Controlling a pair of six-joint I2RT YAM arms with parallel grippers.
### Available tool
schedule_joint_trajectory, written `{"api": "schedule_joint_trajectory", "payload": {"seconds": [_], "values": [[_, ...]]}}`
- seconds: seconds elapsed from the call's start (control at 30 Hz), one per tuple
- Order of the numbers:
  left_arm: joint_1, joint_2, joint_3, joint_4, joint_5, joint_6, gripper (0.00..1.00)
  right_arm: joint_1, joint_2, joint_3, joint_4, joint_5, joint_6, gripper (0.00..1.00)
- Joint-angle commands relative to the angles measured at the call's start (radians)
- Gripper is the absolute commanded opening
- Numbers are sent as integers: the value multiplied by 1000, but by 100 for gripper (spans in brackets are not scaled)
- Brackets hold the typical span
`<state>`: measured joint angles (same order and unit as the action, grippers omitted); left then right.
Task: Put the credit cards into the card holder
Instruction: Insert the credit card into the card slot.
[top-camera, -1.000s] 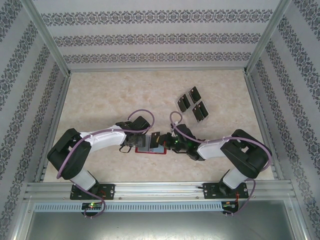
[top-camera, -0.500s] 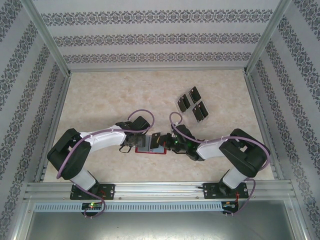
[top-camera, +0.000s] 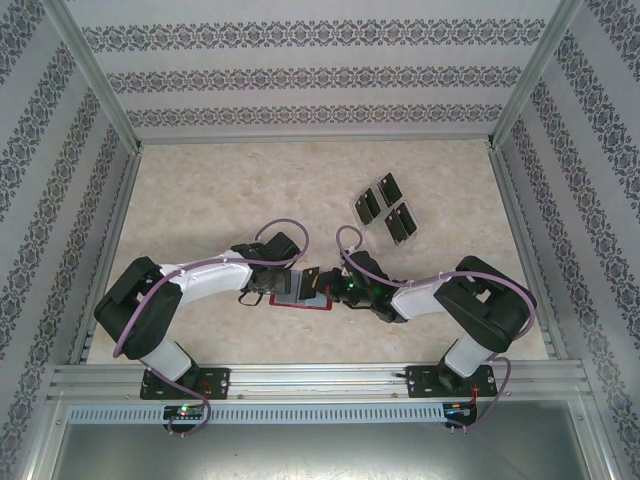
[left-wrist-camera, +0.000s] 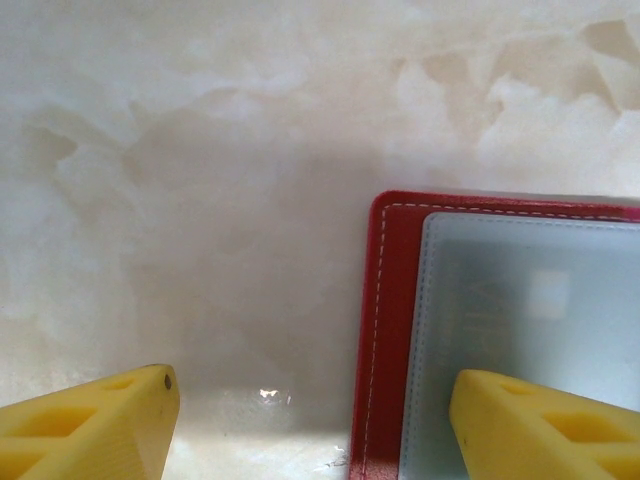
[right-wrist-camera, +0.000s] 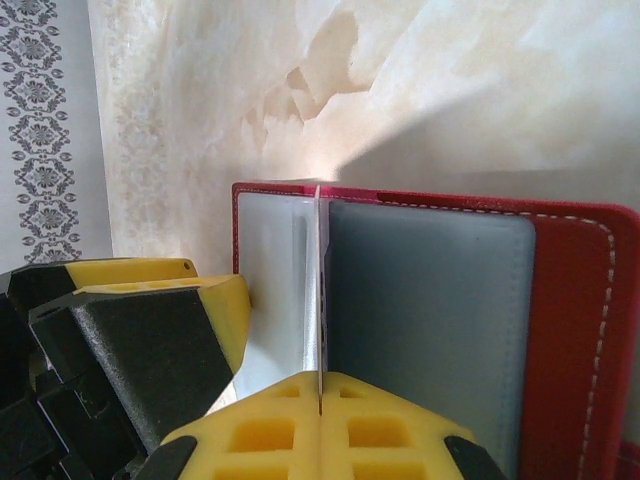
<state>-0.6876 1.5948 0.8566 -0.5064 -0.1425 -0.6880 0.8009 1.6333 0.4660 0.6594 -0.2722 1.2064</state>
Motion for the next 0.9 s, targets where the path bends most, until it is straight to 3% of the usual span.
{"api": "schedule_joint_trajectory", "payload": {"seconds": [0.0,0.87], "values": [[-10,22,-43,-41,-3,14,74,16,-16,-5,22,5,9,0],[-10,16,-49,-41,-6,13,74,35,-4,-30,37,33,34,0]]}}
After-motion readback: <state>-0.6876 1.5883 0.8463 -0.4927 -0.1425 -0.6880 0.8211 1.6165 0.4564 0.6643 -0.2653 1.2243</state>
